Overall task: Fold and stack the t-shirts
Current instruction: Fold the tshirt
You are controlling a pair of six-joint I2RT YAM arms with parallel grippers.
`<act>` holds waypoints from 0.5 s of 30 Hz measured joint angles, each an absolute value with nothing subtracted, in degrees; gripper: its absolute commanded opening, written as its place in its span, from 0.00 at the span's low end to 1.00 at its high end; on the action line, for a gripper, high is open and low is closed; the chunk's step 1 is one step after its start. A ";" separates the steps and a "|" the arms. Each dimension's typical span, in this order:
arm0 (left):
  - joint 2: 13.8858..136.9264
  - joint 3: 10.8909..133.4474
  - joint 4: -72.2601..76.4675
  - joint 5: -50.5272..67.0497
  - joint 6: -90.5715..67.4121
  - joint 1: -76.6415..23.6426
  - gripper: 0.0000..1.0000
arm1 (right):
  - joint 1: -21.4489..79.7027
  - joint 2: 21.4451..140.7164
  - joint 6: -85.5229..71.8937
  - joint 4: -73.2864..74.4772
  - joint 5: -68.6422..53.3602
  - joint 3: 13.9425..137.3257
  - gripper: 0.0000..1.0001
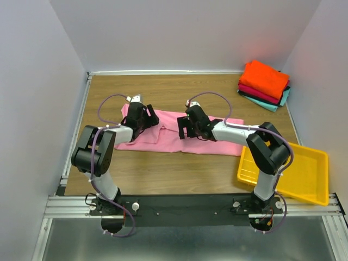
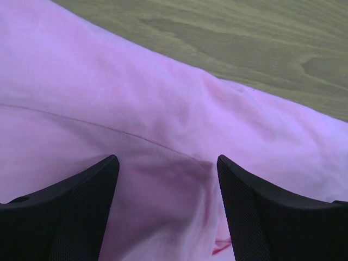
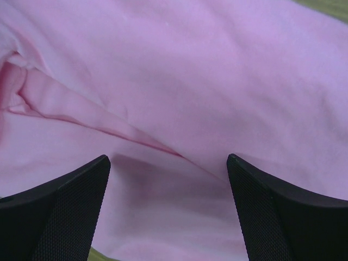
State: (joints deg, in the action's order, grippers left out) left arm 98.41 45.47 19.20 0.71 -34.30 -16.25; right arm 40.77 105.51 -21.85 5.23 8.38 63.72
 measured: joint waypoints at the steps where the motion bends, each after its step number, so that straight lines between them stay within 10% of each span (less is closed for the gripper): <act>1: 99.22 45.71 19.44 1.10 -34.09 -16.25 0.81 | 40.73 105.51 -22.13 5.15 8.25 63.07 0.95; 15: 103.68 50.41 20.71 2.22 -32.25 -16.05 0.81 | 39.99 104.07 -25.61 -2.26 2.39 57.74 0.95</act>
State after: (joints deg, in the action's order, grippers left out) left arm 103.68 50.41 20.71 2.22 -32.25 -16.05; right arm 39.99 104.07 -25.61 -2.26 2.39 57.74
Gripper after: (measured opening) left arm 0.807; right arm 0.945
